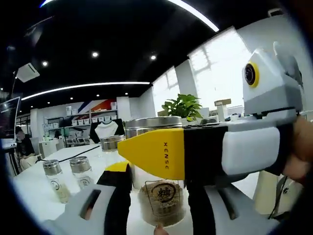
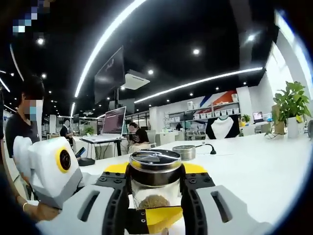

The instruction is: Rotate the seasoning bottle until the label or dispensing opening points toward the visible target arrow and the bottle remains upright within the marked orientation range

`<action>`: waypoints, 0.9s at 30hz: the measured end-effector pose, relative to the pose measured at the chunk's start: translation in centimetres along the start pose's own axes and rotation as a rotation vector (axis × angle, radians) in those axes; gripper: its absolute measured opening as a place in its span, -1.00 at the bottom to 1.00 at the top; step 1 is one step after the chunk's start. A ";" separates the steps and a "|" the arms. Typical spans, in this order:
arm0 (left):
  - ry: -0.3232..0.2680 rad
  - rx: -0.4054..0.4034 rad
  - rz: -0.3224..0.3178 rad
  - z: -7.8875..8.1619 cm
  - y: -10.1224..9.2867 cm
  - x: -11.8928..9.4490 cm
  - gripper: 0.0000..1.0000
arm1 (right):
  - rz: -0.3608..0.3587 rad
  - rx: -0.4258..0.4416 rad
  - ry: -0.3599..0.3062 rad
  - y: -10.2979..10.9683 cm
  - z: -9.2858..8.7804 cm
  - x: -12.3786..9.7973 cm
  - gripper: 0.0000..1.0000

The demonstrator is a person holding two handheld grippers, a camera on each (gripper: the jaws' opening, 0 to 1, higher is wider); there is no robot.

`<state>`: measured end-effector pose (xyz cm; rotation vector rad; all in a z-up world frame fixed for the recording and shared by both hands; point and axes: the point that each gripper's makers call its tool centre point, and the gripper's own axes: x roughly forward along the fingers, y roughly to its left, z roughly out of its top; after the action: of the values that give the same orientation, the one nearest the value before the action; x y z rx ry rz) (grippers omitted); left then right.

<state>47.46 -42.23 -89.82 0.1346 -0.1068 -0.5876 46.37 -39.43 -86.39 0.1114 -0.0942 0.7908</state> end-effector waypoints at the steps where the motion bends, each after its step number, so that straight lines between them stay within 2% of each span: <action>1: -0.005 -0.010 -0.019 0.1 0.0 0.0 -0.08 | 0.004 0.005 -0.002 0.0 0.1 -0.1 -0.26; 3: -0.005 -0.019 -0.052 0.0 -0.3 0.1 -0.07 | 0.003 0.005 -0.001 0.0 0.1 -0.1 -0.26; 6: 0.003 -0.056 -0.113 -0.3 -0.6 0.3 -0.08 | -0.002 -0.058 0.015 0.0 0.1 -0.2 -0.26; 10: 0.010 -0.074 -0.183 -0.5 -0.9 0.3 -0.09 | 0.027 -0.045 0.010 -0.5 0.2 -0.3 -0.26; 14: -0.003 -0.068 -0.219 -0.1 -0.8 0.2 -0.10 | 0.076 -0.026 0.002 -0.4 0.7 -0.2 -0.26; 20: -0.013 -0.096 -0.279 -0.2 -1.2 0.5 -0.10 | 0.114 -0.028 0.010 -0.3 0.7 -0.2 -0.26; 23: -0.006 -0.106 -0.285 -0.3 -1.4 0.4 -0.11 | 0.117 -0.029 0.017 -0.3 0.5 -0.3 -0.26; 25: -0.017 -0.093 -0.253 -0.2 -1.2 0.3 -0.13 | 0.129 -0.034 0.016 -0.2 0.5 -0.2 -0.26; 27: -0.029 -0.115 -0.210 0.0 -1.0 0.2 -0.13 | 0.143 -0.046 0.019 0.1 0.6 -0.1 -0.25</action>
<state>47.09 -43.16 -90.01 0.0250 -0.0872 -0.8036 46.19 -39.54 -85.84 0.0536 -0.1031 0.9317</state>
